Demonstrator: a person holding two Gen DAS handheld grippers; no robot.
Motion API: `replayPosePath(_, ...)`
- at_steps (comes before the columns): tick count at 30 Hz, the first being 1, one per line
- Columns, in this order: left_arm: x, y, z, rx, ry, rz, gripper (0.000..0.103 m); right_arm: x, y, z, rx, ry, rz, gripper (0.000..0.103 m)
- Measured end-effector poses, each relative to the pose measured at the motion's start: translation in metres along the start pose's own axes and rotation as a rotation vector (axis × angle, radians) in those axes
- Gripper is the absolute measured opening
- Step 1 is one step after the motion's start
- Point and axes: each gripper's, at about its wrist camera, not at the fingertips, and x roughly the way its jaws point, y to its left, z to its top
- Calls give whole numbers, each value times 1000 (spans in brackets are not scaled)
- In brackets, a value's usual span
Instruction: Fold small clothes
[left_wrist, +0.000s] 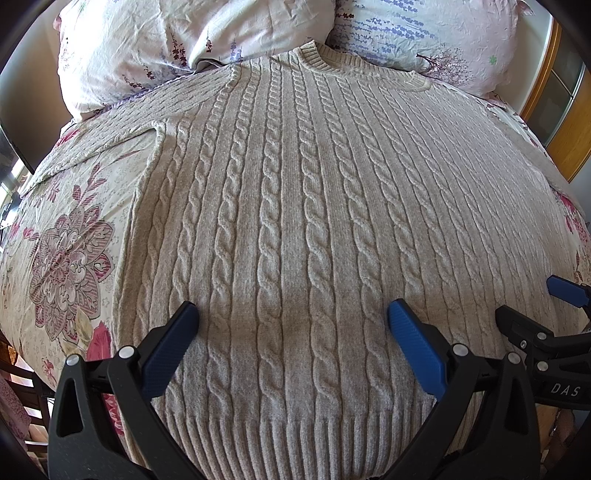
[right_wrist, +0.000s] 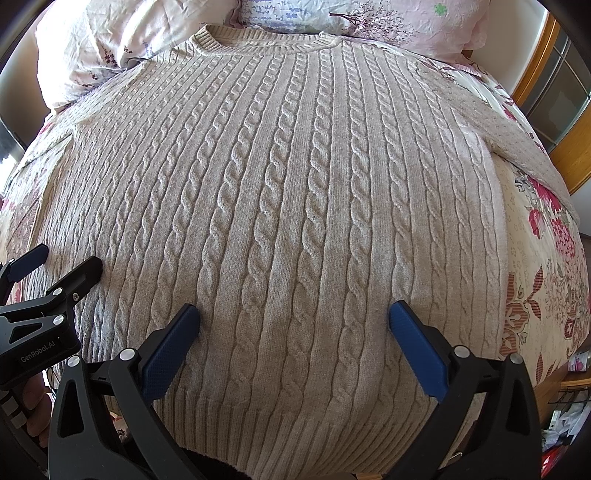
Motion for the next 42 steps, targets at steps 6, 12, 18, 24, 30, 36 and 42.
replayPosePath(6, 0, 0, 0, 1, 3, -1, 101, 1, -1, 3, -7, 5, 3, 102)
replayPosePath(12, 0, 1, 1, 5, 4, -3, 101, 2, 0, 4, -15, 4, 11, 102)
replayPosePath(18, 4, 0, 6, 8, 6, -10, 101, 2, -1, 6, -23, 5, 31, 102)
replayPosePath(24, 2, 9, 10, -28, -13, -52, 101, -9, -54, 26, 165, -65, 159, 102)
replayPosePath(30, -3, 25, 19, -121, -59, -121, 101, -14, -190, 47, 602, -178, 297, 91)
replayPosePath(36, -16, 33, 26, -221, -210, -150, 101, 3, -300, 42, 1025, -268, 376, 71)
replayPosePath(42, -13, 31, 36, -250, -226, -232, 101, 27, -333, 37, 1193, -252, 402, 48)
